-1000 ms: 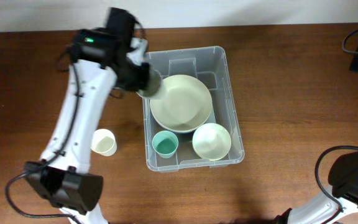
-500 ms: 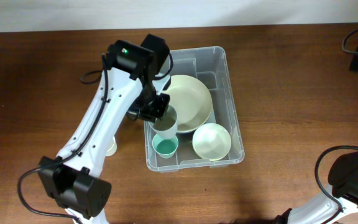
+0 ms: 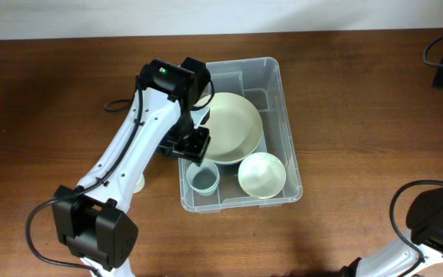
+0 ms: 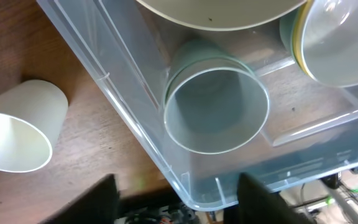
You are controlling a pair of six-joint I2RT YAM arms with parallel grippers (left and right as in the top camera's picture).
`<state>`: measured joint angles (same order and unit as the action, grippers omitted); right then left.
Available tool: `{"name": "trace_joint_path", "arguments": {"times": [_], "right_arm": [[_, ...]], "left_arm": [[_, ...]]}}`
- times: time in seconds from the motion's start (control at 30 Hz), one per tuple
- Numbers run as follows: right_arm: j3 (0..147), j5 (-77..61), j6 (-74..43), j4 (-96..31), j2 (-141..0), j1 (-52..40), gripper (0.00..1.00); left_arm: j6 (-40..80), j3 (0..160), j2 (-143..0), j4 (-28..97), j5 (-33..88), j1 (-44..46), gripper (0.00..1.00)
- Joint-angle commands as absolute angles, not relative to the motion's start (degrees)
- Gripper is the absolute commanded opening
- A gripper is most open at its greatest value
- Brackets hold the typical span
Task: Pack container
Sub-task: 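Lift the grey cup and drop it onto the mint cup in bin, then move the left gripper to the cream cup and grasp it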
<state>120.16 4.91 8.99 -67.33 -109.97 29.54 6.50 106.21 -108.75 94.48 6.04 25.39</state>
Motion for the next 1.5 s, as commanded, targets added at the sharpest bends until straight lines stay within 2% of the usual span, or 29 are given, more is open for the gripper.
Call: {"name": "trace_joint_path", "arguments": {"times": [0.0,0.13,0.3,0.57,0.7,0.87,1.47], "right_arm": [[120.9,5.0,8.5,-67.3,-110.0,29.6,0.99],[120.9,5.0,8.5,-67.3,-110.0,29.6,0.99],[120.9,5.0,8.5,-67.3,-110.0,29.6,0.99],[120.9,5.0,8.5,-67.3,-110.0,29.6,0.99],[120.9,5.0,8.5,-67.3,-110.0,29.6,0.99],[120.9,5.0,8.5,-67.3,-110.0,29.6,0.99],[120.9,5.0,8.5,-67.3,-110.0,29.6,0.99]], "left_arm": [[6.4,105.9,-108.5,94.2,6.7,25.7,0.66],[7.5,108.3,-108.5,93.1,6.3,24.5,0.66],[17.8,110.2,-107.6,91.5,5.1,19.7,0.66],[34.8,110.2,-104.4,92.4,-9.0,15.2,0.64],[46.5,108.4,-104.4,95.0,-12.1,15.1,0.56],[55.0,104.5,-104.4,94.3,-12.0,14.7,0.54],[57.4,81.4,-104.4,73.5,-8.8,8.4,0.54]]}}
